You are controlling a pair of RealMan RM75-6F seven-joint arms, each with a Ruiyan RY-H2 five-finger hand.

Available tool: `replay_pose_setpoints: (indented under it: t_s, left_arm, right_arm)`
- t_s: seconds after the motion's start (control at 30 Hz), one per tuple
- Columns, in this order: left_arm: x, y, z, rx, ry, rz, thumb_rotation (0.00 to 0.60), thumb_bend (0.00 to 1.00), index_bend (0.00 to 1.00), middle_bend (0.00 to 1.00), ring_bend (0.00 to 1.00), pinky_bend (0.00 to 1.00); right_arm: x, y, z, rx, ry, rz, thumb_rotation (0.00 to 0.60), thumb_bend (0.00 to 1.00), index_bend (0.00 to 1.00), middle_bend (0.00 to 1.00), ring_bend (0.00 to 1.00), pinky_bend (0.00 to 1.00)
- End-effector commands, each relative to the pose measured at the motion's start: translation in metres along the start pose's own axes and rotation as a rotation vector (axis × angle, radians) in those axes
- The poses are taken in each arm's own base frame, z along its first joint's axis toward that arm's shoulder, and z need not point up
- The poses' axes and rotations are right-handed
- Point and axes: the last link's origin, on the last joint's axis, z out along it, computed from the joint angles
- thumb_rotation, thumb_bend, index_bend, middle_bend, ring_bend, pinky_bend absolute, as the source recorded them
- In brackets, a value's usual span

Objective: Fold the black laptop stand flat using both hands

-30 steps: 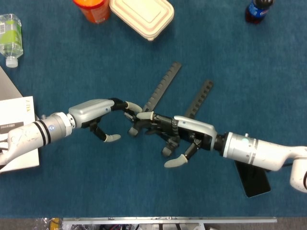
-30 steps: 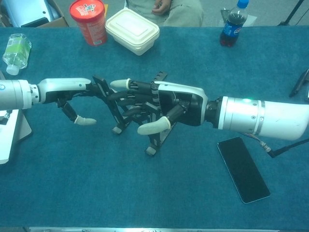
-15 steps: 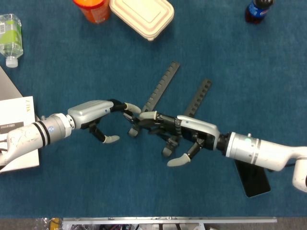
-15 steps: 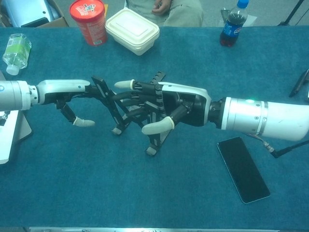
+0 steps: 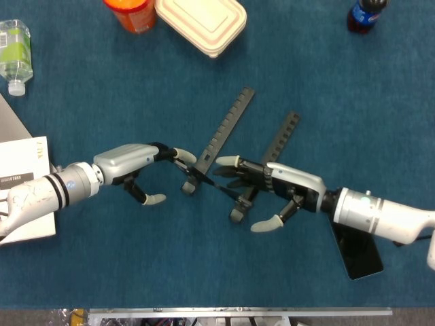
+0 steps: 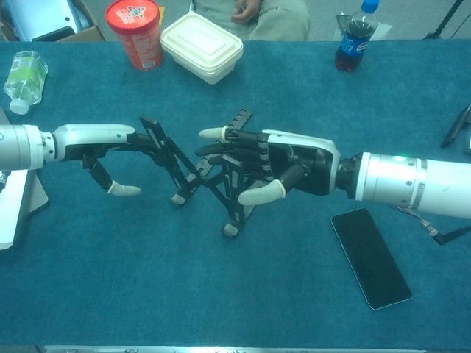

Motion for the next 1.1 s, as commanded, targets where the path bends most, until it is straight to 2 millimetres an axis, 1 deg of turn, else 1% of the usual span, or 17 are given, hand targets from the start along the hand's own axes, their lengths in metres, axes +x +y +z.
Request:
replay_pose_setpoints:
  t_s: [0.03,0.23,0.5,0.63,0.9,1.1]
  left_arm:
    - [0.000,0.000,-0.001,0.005,-0.001,0.003,0.600,0.33,0.13,0.22,0.16,0.04]
    - [0.000,0.000,-0.002,0.010,-0.001,0.011,0.600,0.33,0.13,0.22,0.16,0.04]
    - [0.000,0.001,-0.002,0.013,-0.002,0.018,0.600,0.33,0.13,0.22,0.16,0.04]
    - [0.000,0.001,-0.002,0.016,0.000,0.019,0.600,0.33,0.13,0.22,0.16,0.04]
    - [0.002,0.001,0.000,0.022,0.004,0.018,0.600,0.33,0.13,0.22,0.16,0.04]
    - [0.002,0.001,0.001,0.025,0.004,0.019,0.600,0.33,0.13,0.22,0.16,0.04]
  right_arm:
    - [0.000,0.004,-0.003,-0.017,0.002,-0.005,0.600,0.11,0.00,0.08,0.00,0.08]
    - [0.000,0.012,-0.008,-0.040,0.006,0.001,0.600,0.11,0.00,0.08,0.00,0.07]
    - [-0.006,0.025,-0.009,-0.080,-0.021,0.009,0.600,0.11,0.00,0.08,0.00,0.07]
    - [-0.005,0.026,-0.010,-0.079,-0.017,0.009,0.600,0.11,0.00,0.08,0.00,0.07]
    - [0.000,0.022,-0.017,-0.057,0.004,-0.001,0.600,0.11,0.00,0.08,0.00,0.07]
    - [-0.001,0.027,-0.024,-0.072,0.007,0.014,0.600,0.11,0.00,0.08,0.00,0.07]
